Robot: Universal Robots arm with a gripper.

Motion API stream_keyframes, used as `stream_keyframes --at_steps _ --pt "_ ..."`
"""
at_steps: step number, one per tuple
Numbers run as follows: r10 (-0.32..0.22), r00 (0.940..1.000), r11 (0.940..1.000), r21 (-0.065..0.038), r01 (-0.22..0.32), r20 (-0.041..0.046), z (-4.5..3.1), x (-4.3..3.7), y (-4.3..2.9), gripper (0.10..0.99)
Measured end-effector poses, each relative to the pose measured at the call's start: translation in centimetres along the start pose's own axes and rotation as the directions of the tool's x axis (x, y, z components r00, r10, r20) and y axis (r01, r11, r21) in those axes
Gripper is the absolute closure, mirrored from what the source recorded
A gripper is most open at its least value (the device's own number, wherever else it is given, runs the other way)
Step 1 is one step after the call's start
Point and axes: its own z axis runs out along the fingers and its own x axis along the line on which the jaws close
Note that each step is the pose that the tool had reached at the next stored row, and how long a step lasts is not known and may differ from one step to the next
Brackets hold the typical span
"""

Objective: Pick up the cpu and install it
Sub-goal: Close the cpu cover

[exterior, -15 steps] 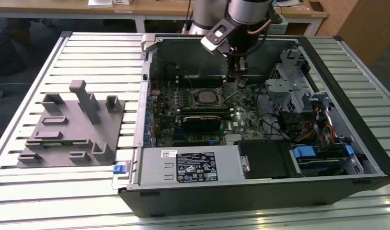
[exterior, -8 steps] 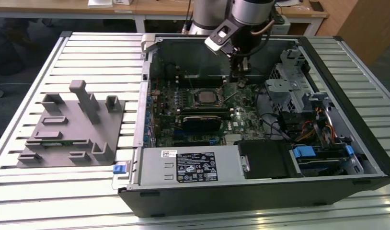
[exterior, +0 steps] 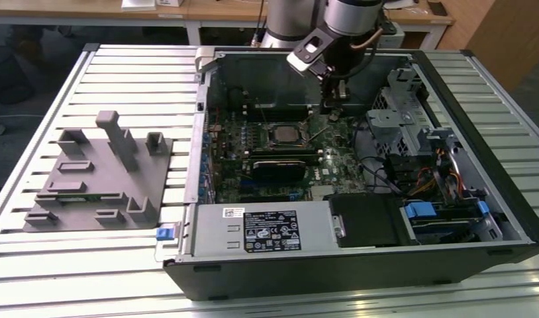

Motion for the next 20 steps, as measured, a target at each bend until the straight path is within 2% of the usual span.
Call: stream_keyframes --at_steps 14,20 --pt "0.000 1.0000 1.0000 0.000 0.000 0.0000 0.18 0.05 1.64 0.980" --pt "0.000 1.0000 1.0000 0.000 0.000 -0.0001 0.64 0.11 2.26 0.980"
